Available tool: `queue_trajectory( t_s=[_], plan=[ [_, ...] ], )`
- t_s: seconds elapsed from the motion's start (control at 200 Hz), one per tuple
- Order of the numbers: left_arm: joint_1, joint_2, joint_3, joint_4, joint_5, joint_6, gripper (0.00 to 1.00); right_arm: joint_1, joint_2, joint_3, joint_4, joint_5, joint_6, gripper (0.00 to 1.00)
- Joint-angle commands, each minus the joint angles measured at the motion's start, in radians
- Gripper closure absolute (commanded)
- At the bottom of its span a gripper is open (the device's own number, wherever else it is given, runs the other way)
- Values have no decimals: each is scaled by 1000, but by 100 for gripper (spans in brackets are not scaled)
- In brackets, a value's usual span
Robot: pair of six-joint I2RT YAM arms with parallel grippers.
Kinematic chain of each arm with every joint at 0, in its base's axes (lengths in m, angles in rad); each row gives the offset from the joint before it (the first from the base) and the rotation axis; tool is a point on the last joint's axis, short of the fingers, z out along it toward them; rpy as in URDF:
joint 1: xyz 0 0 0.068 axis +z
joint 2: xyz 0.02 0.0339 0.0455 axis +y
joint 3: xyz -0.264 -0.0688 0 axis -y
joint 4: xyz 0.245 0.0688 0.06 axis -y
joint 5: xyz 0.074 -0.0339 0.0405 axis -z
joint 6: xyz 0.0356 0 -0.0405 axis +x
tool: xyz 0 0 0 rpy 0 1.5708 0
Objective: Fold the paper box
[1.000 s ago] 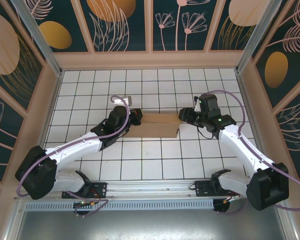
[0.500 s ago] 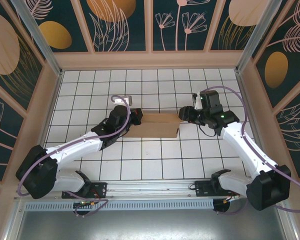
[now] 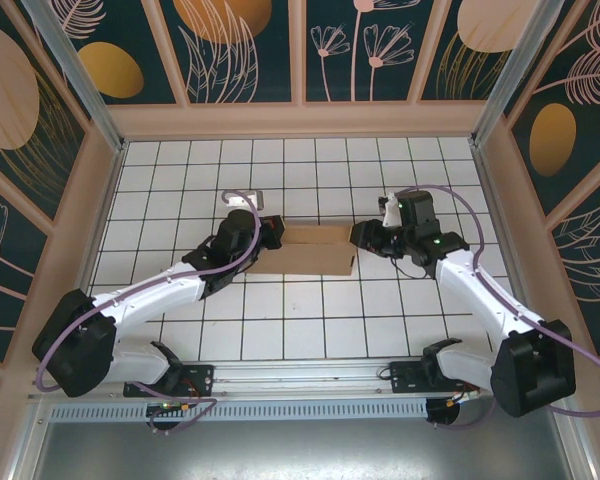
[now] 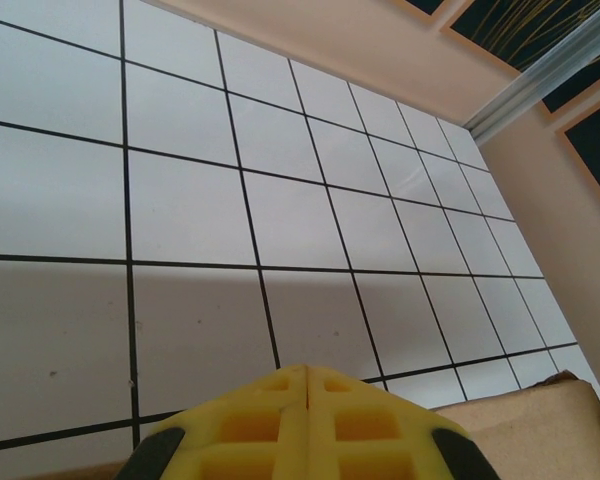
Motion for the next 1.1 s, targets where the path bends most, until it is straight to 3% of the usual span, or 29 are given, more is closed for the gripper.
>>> queue_trajectory(
  t_s=[0.0,0.18,0.31,0.485,0.631,0.816,1.091],
  plan=[
    [-9,45,-17,-83,56,14,100,12,7,-66,107,-160,76,71],
    [-9,56,-18,-77,70,14,100,-21,0,-129,182,-234,135,77],
    [-9,64,-10,-87,68,11,100,-70,-23,-157,251,-304,177,69],
    [-9,61,-8,-97,63,7,100,0,-89,52,-40,122,-58,63],
    [-8,59,-2,-97,72,4,100,195,-87,143,-81,438,-205,66],
    [-8,73,10,-100,95,1,100,367,-3,160,2,551,-249,79],
    [-8,62,19,-110,106,-7,100,427,77,106,90,607,-234,84]
  ],
)
